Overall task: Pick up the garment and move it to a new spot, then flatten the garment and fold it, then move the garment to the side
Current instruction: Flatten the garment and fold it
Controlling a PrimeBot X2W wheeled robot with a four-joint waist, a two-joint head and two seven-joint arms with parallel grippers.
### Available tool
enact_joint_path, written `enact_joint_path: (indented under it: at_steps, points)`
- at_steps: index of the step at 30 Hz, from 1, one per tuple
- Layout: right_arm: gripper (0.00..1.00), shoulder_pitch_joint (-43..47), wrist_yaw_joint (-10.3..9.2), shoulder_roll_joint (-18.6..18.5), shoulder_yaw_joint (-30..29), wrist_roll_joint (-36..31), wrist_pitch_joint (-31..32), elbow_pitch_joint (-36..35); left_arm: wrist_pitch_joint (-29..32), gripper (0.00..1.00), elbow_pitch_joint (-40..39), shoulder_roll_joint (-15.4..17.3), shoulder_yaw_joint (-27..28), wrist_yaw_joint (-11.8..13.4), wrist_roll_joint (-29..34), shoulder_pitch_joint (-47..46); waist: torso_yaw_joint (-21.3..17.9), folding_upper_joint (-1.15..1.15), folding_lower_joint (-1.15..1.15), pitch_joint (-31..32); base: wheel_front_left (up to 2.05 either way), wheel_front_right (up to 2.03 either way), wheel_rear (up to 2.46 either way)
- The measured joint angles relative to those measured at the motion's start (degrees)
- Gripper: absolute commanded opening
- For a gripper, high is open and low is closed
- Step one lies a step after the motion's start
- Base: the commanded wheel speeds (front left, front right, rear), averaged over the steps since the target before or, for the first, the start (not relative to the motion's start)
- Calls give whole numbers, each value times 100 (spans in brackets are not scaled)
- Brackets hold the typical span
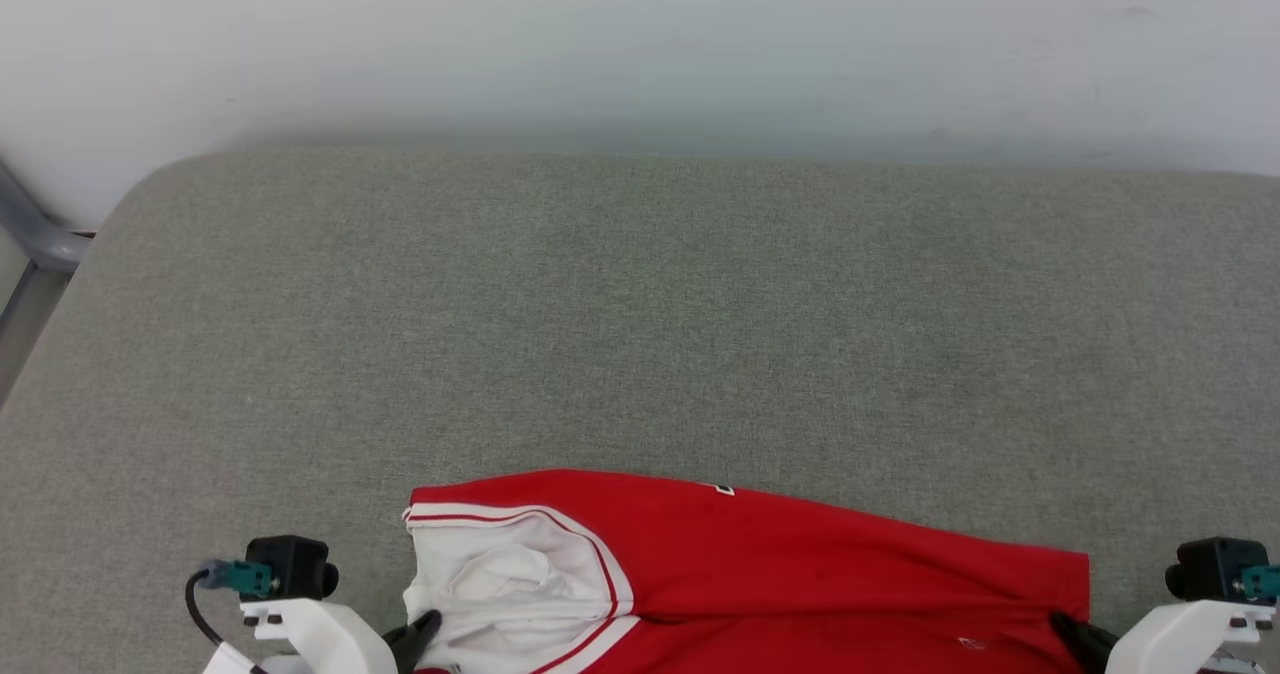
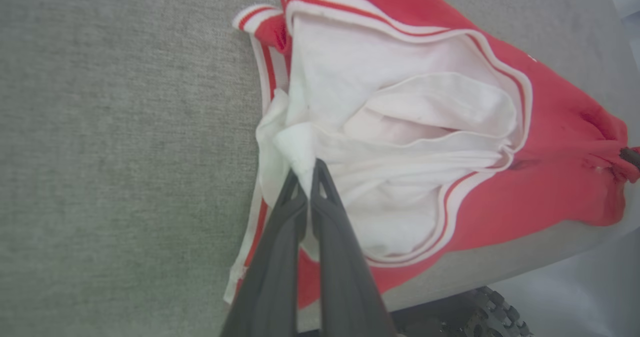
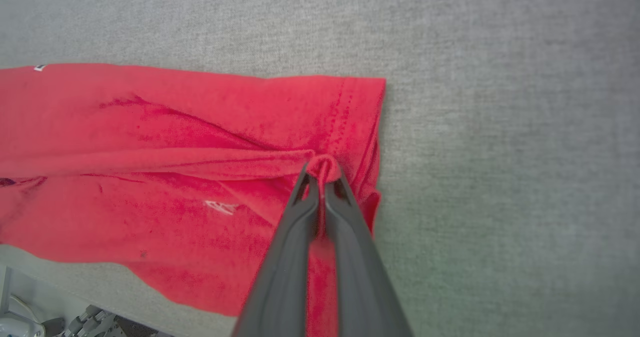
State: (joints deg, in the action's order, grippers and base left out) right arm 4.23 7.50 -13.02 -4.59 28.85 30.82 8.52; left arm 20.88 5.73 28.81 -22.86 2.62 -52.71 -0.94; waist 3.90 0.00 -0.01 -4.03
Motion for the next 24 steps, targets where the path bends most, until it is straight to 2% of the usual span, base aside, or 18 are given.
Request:
enact_joint_path:
  at_steps: [5, 7, 8, 9, 10, 17, 18, 20, 24]
  points:
    - [0, 193, 0, 62, -9, -34, -267, 115, -155, 0, 81, -105, -12, 25, -85, 305, -14, 0, 0, 77, 0, 0, 0]
    - [58, 218, 0, 105, -7, -62, -382, 140, -249, 0, 144, -163, -42, 10, -73, 329, -7, 0, 0, 89, 0, 0, 0]
    - [100, 241, 0, 126, 16, -89, -495, 127, -343, 2, 165, -193, -51, 9, -14, 334, -7, 0, 0, 99, 0, 0, 0]
    - [100, 261, 0, 149, 33, -97, -617, 107, -464, 40, 175, -223, -45, 13, 48, 334, -8, 0, 0, 106, 0, 0, 0]
    - [100, 278, 0, 171, 70, -121, -744, 73, -586, 100, 199, -235, -52, 4, 118, 333, -10, 0, 0, 113, 0, 0, 0]
    - [100, 313, 0, 318, 154, -279, -1527, -303, -1762, 100, 229, -321, 14, -96, 736, 171, -11, 0, 1, 227, 0, 0, 0]
    - [100, 313, 0, 318, 154, -279, -1527, -303, -1762, 100, 229, -321, 14, -96, 736, 171, -11, 0, 1, 227, 0, 0, 0]
    - [100, 315, 0, 316, 107, -331, -1515, -448, -2382, 100, 185, -410, 116, -158, 896, 140, -40, 0, 1, 316, 0, 0, 0]
    - [100, 308, 0, 177, -55, -387, -1221, -568, -3037, 100, 82, -502, 189, -87, 1191, 59, -80, 0, 0, 413, 0, 0, 0]
